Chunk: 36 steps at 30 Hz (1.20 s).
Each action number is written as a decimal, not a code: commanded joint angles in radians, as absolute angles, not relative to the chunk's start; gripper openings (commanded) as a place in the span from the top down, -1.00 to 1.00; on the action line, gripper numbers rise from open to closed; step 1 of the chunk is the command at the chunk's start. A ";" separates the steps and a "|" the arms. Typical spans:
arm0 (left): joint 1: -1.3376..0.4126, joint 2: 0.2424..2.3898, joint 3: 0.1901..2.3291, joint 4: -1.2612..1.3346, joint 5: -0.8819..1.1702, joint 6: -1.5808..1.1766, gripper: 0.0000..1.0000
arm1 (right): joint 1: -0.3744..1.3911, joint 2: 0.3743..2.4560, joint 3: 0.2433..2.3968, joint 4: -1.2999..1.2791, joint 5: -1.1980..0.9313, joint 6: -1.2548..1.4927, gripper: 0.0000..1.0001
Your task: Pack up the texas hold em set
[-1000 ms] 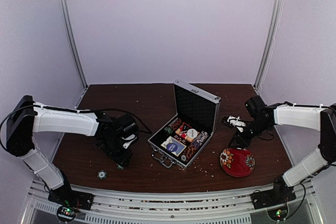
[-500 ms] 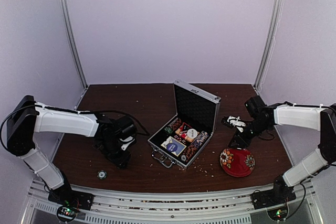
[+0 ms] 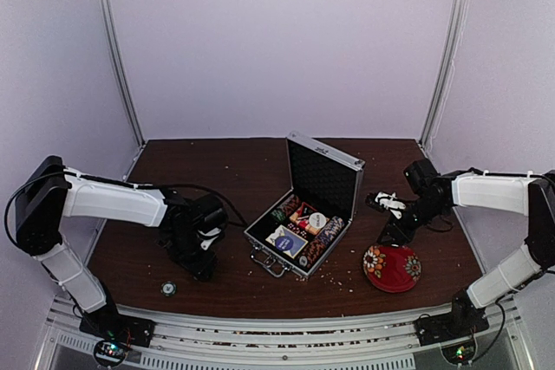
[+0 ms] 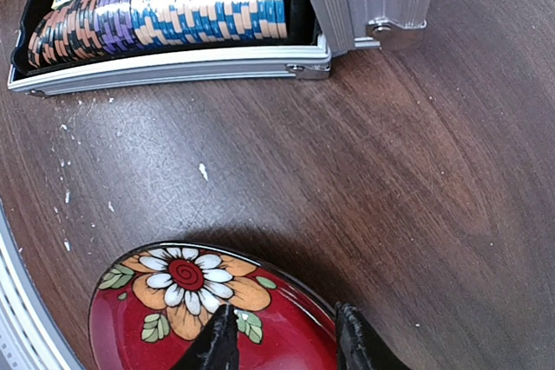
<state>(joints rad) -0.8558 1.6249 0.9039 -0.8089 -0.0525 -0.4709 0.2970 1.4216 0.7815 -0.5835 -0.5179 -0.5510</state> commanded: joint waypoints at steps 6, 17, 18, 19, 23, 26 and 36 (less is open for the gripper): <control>-0.840 1.652 0.883 -0.767 0.031 -0.458 -0.23 | 0.305 1.429 0.805 -0.592 -0.506 -0.555 0.23; -0.827 1.705 0.897 -0.758 0.020 -0.428 0.03 | 0.305 1.429 0.804 -0.592 -0.508 -0.556 0.23; -0.827 1.707 0.902 -0.757 0.020 -0.425 0.05 | 0.305 1.429 0.803 -0.592 -0.508 -0.556 0.23; -0.827 1.711 0.905 -0.754 0.021 -0.423 0.07 | 0.306 1.430 0.804 -0.592 -0.508 -0.556 0.23; -0.827 1.721 0.919 -0.749 0.038 -0.409 0.21 | 0.307 1.430 0.804 -0.594 -0.508 -0.555 0.23; -0.827 1.717 0.924 -0.744 0.052 -0.401 0.35 | 0.306 1.430 0.804 -0.594 -0.508 -0.555 0.23; -0.827 1.692 0.959 -0.725 0.087 -0.392 0.43 | 0.306 1.439 0.806 -0.594 -0.506 -0.556 0.23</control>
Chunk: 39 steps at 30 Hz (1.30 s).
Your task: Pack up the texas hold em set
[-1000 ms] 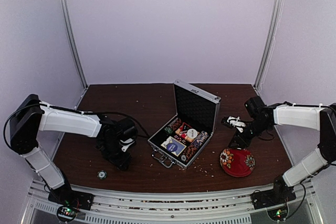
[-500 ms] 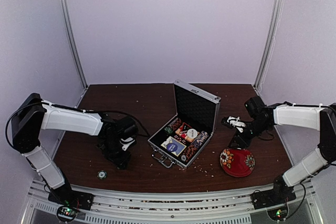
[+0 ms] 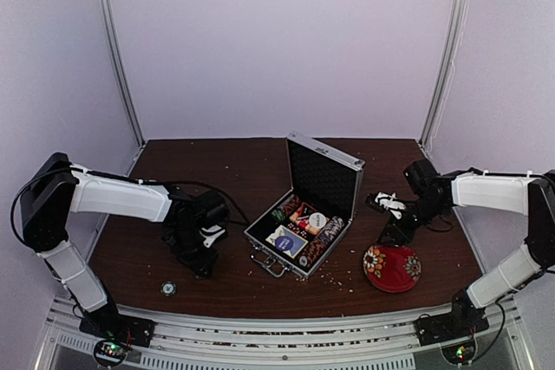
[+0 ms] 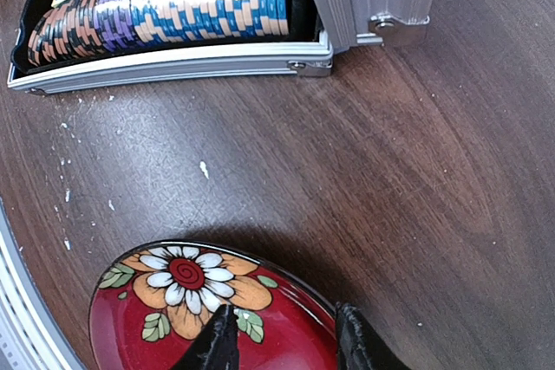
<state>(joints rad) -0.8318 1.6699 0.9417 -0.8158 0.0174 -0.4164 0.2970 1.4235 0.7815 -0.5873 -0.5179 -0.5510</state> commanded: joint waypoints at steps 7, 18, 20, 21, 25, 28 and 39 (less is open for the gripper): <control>-0.852 1.743 1.014 -0.690 0.131 -0.371 0.45 | 0.307 1.439 0.805 -0.594 -0.503 -0.555 0.23; -0.881 1.756 1.058 -0.666 0.112 -0.360 0.47 | 0.307 1.439 0.804 -0.593 -0.506 -0.555 0.23; -0.881 1.734 1.046 -0.646 0.108 -0.365 0.48 | 0.307 1.443 0.804 -0.593 -0.506 -0.554 0.23; -0.881 1.719 1.043 -0.637 0.103 -0.369 0.49 | 0.307 1.445 0.804 -0.594 -0.506 -0.554 0.23; -0.881 1.654 1.053 -0.599 0.087 -0.366 0.50 | 0.307 1.448 0.806 -0.594 -0.505 -0.554 0.23; -0.881 1.605 1.072 -0.543 0.070 -0.360 0.50 | 0.307 1.450 0.806 -0.594 -0.505 -0.554 0.23; -0.881 1.750 1.181 -0.200 0.051 -0.370 0.48 | 0.307 1.446 0.804 -0.597 -0.511 -0.554 0.23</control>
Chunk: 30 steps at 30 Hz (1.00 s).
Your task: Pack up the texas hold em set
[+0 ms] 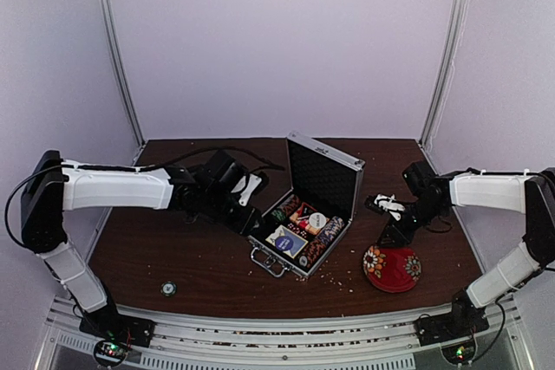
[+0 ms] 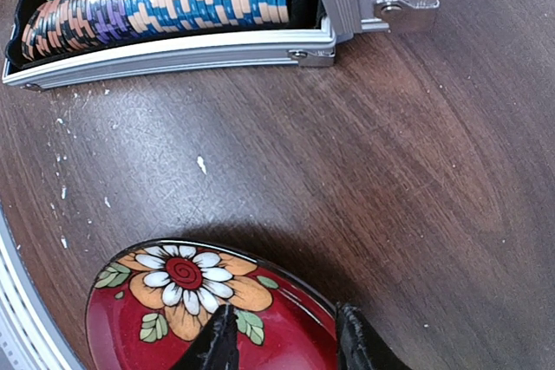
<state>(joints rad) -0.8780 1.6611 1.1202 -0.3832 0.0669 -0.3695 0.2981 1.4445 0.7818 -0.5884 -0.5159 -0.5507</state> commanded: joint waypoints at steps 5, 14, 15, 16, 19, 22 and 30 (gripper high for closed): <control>-0.877 1.837 1.222 -0.108 0.029 -0.372 0.48 | 0.307 1.444 0.805 -0.596 -0.512 -0.554 0.23; -0.862 1.925 1.246 -0.058 0.020 -0.382 0.48 | 0.307 1.442 0.805 -0.598 -0.515 -0.555 0.23; -0.858 1.931 1.246 -0.055 0.020 -0.382 0.48 | 0.307 1.444 0.804 -0.598 -0.515 -0.556 0.23; -0.855 1.937 1.243 -0.051 0.020 -0.382 0.48 | 0.308 1.445 0.806 -0.598 -0.515 -0.555 0.23; -0.848 1.956 1.244 -0.038 0.022 -0.378 0.47 | 0.307 1.448 0.807 -0.600 -0.516 -0.557 0.23; -0.846 1.974 1.248 -0.020 0.018 -0.377 0.47 | 0.307 1.448 0.807 -0.600 -0.517 -0.557 0.23; -0.844 1.999 1.255 -0.006 -0.004 -0.367 0.23 | 0.307 1.447 0.805 -0.597 -0.515 -0.554 0.23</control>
<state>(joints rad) -0.8497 1.9812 1.2278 -0.0700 0.0132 -0.3725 0.2989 1.4445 0.7818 -0.5907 -0.5167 -0.5507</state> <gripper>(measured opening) 0.382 0.386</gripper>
